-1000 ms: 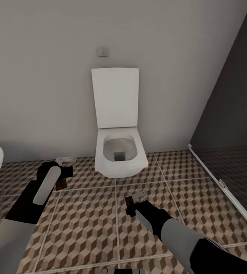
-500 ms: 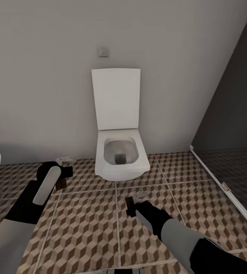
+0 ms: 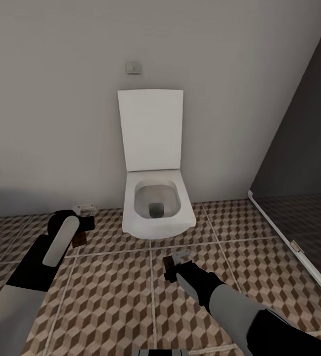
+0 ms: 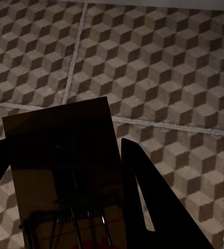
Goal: Take the four mousetraps from the cabinet in the bathroom and place them on the bathroom floor. Make sure all four end up on the same floor surface, and ensure that at least two of them are either under or directly next to the same bathroom sink.
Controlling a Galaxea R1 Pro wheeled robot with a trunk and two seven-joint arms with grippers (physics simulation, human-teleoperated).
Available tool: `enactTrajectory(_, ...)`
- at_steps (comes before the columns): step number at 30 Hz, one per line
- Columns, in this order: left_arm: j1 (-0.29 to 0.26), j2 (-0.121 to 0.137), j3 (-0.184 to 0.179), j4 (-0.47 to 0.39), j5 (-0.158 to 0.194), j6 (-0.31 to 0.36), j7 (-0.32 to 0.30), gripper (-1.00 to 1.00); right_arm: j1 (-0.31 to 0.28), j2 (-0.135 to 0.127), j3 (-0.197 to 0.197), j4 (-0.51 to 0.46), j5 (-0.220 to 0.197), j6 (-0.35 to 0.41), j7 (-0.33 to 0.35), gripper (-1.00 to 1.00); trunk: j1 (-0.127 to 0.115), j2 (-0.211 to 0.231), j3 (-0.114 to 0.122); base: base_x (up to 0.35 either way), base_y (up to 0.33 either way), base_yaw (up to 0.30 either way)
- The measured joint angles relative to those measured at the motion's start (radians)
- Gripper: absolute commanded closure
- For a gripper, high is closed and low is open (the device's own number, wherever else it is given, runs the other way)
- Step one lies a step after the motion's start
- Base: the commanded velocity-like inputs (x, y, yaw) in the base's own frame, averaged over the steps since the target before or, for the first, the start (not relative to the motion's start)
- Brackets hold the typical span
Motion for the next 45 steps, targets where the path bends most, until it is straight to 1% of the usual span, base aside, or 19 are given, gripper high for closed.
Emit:
enactTrajectory(13, 0.0, -0.001, 0.0, 0.0, 0.0, 0.0, 0.0, 1.0, 0.0, 0.0, 0.001, 0.008, 0.001, -0.002, 0.0, 1.0, 0.0, 0.0, 0.0, 0.003, 0.0, 0.0)
enactTrajectory(17, 0.0, -0.001, 0.0, 0.0, 0.0, 0.0, 0.0, 1.0, 0.0, 0.0, 0.002, 0.007, -0.002, -0.003, -0.001, 1.0, 0.002, -0.001, -0.015, 0.0, 0.0, 0.0)
enactTrajectory(24, 0.0, -0.001, 0.0, 0.0, 0.0, 0.0, 0.0, 1.0, 0.0, 0.0, 0.002, 0.006, 0.0, -0.001, 0.0, 1.0, 0.002, -0.001, -0.015, 0.0, 0.0, 0.0)
enactTrajectory(45, 0.0, -0.005, -0.001, -0.008, -0.004, 0.0, 0.001, 1.0, -0.001, 0.0, 0.005, -0.009, -0.003, 0.0, -0.003, 1.0, 0.011, -0.006, -0.097, 0.0, 0.0, 0.0)
